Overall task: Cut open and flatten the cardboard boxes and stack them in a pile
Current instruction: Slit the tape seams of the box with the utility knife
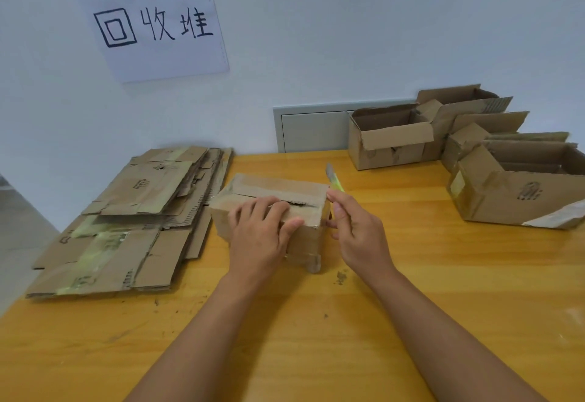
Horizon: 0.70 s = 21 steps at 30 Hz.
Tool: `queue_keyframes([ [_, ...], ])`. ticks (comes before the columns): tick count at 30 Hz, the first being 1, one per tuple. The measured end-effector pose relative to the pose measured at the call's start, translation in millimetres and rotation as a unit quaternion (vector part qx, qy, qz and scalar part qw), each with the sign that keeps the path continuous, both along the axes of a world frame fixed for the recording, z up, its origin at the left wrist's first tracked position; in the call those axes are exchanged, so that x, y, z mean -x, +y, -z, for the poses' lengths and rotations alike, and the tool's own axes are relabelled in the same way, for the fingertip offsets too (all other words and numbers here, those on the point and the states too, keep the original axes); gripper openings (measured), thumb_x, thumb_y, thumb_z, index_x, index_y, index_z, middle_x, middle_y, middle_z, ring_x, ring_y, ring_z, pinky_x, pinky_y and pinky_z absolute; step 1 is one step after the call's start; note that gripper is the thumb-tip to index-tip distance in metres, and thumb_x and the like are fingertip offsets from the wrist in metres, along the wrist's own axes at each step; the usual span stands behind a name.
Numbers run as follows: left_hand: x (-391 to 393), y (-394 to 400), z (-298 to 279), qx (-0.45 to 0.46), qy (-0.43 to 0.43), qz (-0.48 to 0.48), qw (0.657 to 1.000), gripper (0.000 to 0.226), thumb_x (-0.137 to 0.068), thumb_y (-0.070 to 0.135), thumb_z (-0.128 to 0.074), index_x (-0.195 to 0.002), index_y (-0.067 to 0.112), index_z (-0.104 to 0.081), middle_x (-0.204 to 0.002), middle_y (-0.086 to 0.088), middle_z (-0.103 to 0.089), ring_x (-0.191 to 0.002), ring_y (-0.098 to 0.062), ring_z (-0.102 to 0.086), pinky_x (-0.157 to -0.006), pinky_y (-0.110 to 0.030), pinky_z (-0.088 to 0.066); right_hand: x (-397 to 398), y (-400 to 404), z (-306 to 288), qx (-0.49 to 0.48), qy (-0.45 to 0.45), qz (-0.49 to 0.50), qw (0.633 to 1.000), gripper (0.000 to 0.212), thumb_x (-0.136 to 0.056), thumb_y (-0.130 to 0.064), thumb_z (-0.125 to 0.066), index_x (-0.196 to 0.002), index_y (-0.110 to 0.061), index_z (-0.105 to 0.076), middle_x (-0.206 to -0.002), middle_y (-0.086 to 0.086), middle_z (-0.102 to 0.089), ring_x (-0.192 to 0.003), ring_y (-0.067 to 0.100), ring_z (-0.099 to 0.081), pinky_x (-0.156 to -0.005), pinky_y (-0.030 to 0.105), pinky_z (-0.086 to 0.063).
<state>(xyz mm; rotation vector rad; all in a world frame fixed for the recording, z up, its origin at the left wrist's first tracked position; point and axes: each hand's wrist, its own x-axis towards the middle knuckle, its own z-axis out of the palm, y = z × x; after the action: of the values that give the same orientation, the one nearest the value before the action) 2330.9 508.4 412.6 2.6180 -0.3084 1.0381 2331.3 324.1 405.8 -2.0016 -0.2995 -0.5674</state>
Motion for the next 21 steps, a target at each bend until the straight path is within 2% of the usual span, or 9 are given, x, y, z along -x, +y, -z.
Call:
queue_keyframes([
  [4, 8.4, -13.5, -0.3, -0.042, -0.033, 0.005, 0.999, 0.064, -0.099, 0.065, -0.024, -0.097, 0.020, -0.069, -0.105, 0.001, -0.065, -0.099, -0.023, -0.053, -0.088, -0.039, -0.031, 9.5, -12.3, -3.5, -0.005, 0.007, 0.030, 1.000, 0.033, -0.098, -0.050, -0.038, -0.123, -0.038, -0.057, -0.101, -0.013, -0.070, -0.082, 0.012, -0.070, -0.069, 0.045, -0.059],
  [7, 20.1, -22.1, 3.5, -0.055, -0.053, 0.006, 0.997, 0.062, -0.099, 0.064, -0.027, -0.094, 0.019, -0.069, -0.101, 0.001, -0.065, -0.095, -0.022, -0.052, -0.085, -0.039, -0.031, 17.8, -21.9, -7.8, -0.023, 0.023, 0.049, 0.998, 0.030, -0.097, -0.044, -0.052, -0.122, -0.029, -0.061, -0.096, -0.012, -0.072, -0.080, 0.012, -0.070, -0.070, 0.041, -0.056],
  [11, 39.3, -19.1, 8.2, -0.055, -0.043, -0.019, 0.997, 0.062, -0.099, 0.064, -0.028, -0.096, 0.018, -0.069, -0.101, 0.000, -0.064, -0.093, -0.023, -0.054, -0.082, -0.040, -0.033, 32.6, -18.8, -13.9, -0.019, 0.059, 0.008, 0.998, 0.040, -0.092, -0.034, -0.067, -0.130, -0.026, -0.055, -0.117, -0.020, -0.067, -0.082, 0.002, -0.063, -0.076, 0.030, -0.053],
  [15, 57.3, -15.9, 2.4, -0.044, -0.014, -0.029, 0.999, 0.061, -0.103, 0.059, -0.026, -0.095, 0.017, -0.069, -0.097, 0.000, -0.064, -0.088, -0.023, -0.055, -0.074, -0.039, -0.039, 42.5, -9.5, -21.6, -0.014, 0.074, -0.017, 0.997, 0.047, -0.090, -0.032, -0.069, -0.134, -0.029, -0.050, -0.119, -0.027, -0.063, -0.082, 0.010, -0.066, -0.078, 0.041, -0.055],
  [19, 67.2, -5.2, -10.8, 0.004, -0.023, -0.003, 1.000, 0.033, -0.101, 0.040, -0.046, -0.098, 0.015, -0.068, -0.088, 0.001, -0.064, -0.073, -0.020, -0.057, -0.058, -0.036, -0.047, 52.1, -2.6, -26.8, 0.010, 0.060, -0.039, 0.997, 0.048, -0.090, -0.023, -0.067, -0.134, -0.028, -0.050, -0.119, -0.021, -0.065, -0.072, 0.017, -0.065, -0.070, 0.045, -0.055],
  [21, 68.0, 3.2, -21.9, 0.012, -0.011, -0.005, 1.000, 0.029, -0.094, 0.039, -0.052, -0.107, 0.017, -0.066, -0.093, 0.001, -0.060, -0.075, -0.017, -0.055, -0.058, -0.032, -0.048, 54.5, -0.3, -29.1, 0.024, 0.050, -0.050, 0.997, 0.047, -0.091, -0.018, -0.065, -0.134, -0.026, -0.050, -0.120, -0.022, -0.064, -0.064, 0.019, -0.064, -0.064, 0.044, -0.055],
])
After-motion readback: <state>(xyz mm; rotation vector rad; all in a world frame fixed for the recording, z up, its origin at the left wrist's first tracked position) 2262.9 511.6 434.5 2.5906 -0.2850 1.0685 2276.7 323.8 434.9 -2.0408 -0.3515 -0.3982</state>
